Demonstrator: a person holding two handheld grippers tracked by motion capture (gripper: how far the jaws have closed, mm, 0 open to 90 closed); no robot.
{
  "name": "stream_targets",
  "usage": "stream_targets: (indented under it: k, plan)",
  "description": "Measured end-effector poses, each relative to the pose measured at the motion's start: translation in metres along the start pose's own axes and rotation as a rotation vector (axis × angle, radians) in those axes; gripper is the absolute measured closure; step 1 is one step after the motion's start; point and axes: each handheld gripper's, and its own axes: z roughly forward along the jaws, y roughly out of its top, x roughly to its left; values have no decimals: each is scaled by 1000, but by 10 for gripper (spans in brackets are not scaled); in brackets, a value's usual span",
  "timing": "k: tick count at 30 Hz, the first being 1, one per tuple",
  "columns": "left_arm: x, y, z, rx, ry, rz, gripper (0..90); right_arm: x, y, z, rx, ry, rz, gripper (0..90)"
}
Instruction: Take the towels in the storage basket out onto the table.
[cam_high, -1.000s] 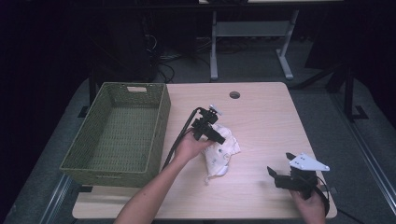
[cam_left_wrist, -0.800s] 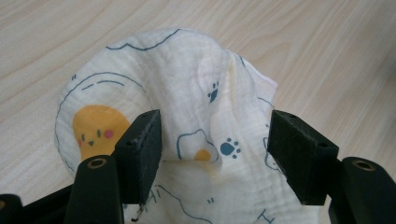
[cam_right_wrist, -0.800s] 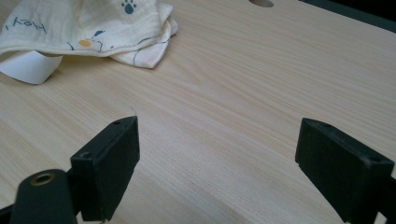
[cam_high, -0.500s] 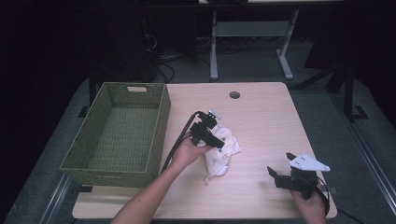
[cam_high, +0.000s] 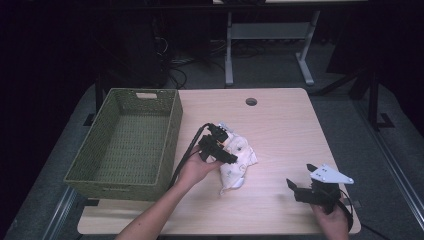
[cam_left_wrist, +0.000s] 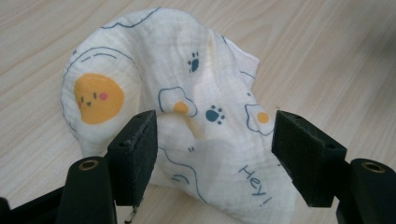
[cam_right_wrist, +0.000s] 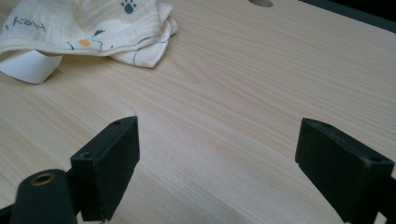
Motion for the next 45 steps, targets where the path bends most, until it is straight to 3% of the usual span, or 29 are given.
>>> stream_targets:
  k: [19, 34, 40, 45]
  plan:
    - [-15, -22, -11, -40, -20, 26, 305, 0, 0, 0, 3, 0, 0, 134]
    - [-19, -45, -16, -56, -26, 18, 300, 1, 0, 1, 7, -1, -1, 134]
    - [-22, -61, -16, -68, -37, 0, 295, 2, 0, 1, 11, -1, -1, 133]
    - [-25, -73, -20, -60, -43, 14, 295, 2, 0, 1, 9, -2, -3, 133]
